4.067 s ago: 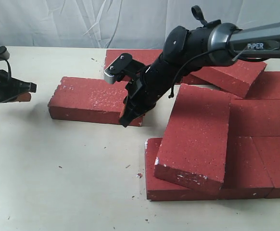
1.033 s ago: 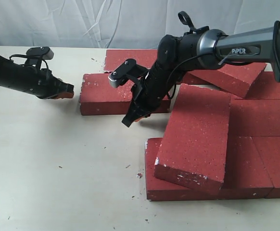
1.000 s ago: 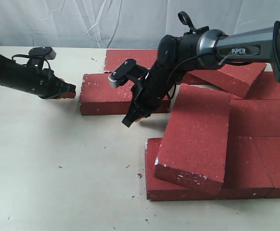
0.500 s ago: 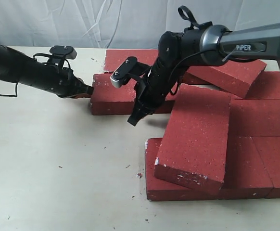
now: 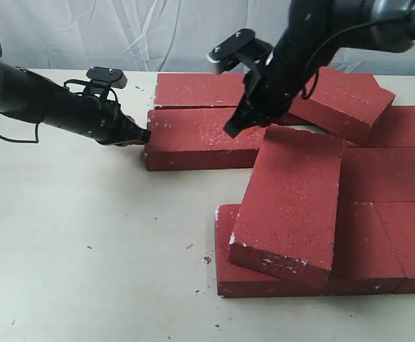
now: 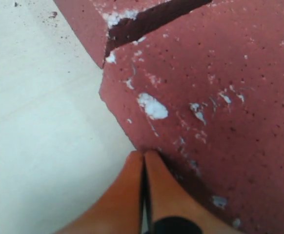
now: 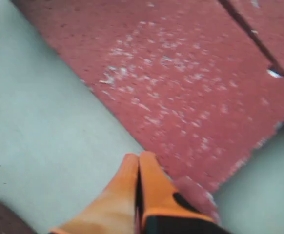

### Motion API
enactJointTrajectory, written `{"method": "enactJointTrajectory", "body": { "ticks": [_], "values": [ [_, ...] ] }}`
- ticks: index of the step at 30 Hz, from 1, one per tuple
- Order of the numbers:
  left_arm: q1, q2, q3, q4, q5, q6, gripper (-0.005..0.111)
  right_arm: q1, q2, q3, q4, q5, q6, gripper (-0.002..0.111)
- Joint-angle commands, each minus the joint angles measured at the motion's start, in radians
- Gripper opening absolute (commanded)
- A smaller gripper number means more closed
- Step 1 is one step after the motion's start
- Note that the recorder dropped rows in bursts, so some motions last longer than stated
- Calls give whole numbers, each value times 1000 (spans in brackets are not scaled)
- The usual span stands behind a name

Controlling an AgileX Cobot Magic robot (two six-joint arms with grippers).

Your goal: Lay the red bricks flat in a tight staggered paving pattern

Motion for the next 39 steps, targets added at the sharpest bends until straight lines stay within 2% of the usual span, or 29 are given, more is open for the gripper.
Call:
{"method": "enactJointTrajectory", "body": {
  "ticks": [1,7,13,19,25,28,30,32,36,39],
  "values": [
    [-4,0,-6,-49,-7,31,0,-92,-94,90,-4,-70,16,-1],
    [-7,0,-6,-59,-3,36,0,-181,-208,195,14,-159,18,-1],
    [-53,4,-15,-60,-6,45,0,-233,-275,253,9,-195,18,-1],
    [-90,69,-58,-63,-5,54,0,-235,-283,263,20,-210,18,-1],
    [-91,78,-83,-10,-17,53,0,-235,-283,263,19,-214,18,-1],
    [-58,43,-83,129,-37,-79,0,-235,-283,263,17,-213,18,-1],
    [-33,2,-81,295,-25,-245,0,-235,-281,263,17,-213,18,-1],
    [-33,-14,-81,383,-22,-374,0,-235,-281,263,17,-213,18,-1],
    [-103,4,-89,410,-57,-417,0,-235,-279,263,17,-230,18,-1],
    [-126,15,-101,401,-83,-420,0,-235,-279,263,17,-230,18,-1]
  ]
}}
